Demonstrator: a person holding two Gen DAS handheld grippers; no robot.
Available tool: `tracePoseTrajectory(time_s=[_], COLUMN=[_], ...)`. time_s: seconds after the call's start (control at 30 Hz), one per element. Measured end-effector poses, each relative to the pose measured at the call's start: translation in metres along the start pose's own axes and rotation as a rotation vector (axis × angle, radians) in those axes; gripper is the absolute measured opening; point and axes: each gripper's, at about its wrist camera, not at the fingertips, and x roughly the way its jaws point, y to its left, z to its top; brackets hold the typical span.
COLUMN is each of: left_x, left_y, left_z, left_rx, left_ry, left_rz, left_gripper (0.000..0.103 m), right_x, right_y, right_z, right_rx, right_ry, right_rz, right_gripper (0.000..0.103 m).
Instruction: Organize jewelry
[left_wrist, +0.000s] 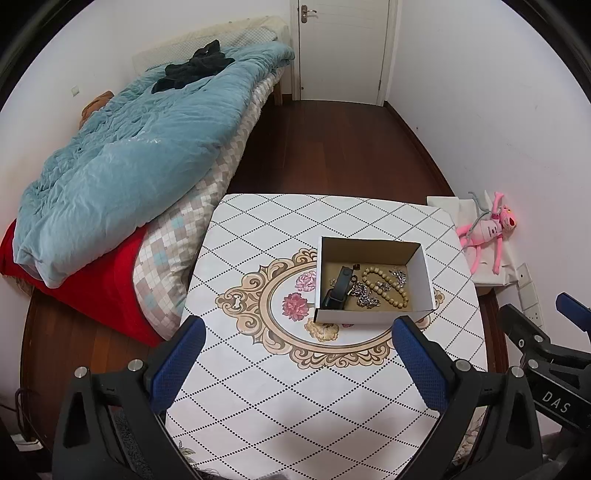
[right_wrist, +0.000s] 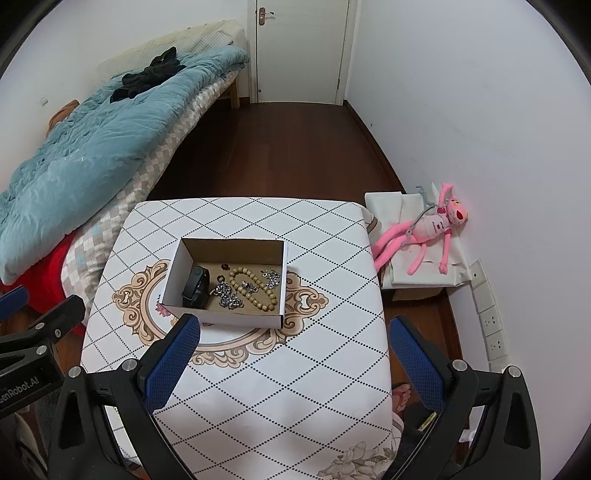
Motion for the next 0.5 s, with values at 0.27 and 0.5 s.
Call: tracePoseTrajectory(time_s=[0.27, 0.5], left_x=[0.0044, 0.0063], left_y=[0.0016, 0.0023], left_z=[-0.0036, -0.0049], left_rx=[0.004, 0.004], left_ry=[0.012, 0.016], left_rz=[-0.005, -0.009], left_gripper=[0.103, 0.103], right_x=[0.0001, 0.0001], right_y=[0.0007, 0.0006], right_z=[0.0, 0.0001], right_rx=[-0.002, -0.003], right_ry=[0.003, 0.003], right_rz=[0.0, 0.001], right_gripper=[0.103, 0.103])
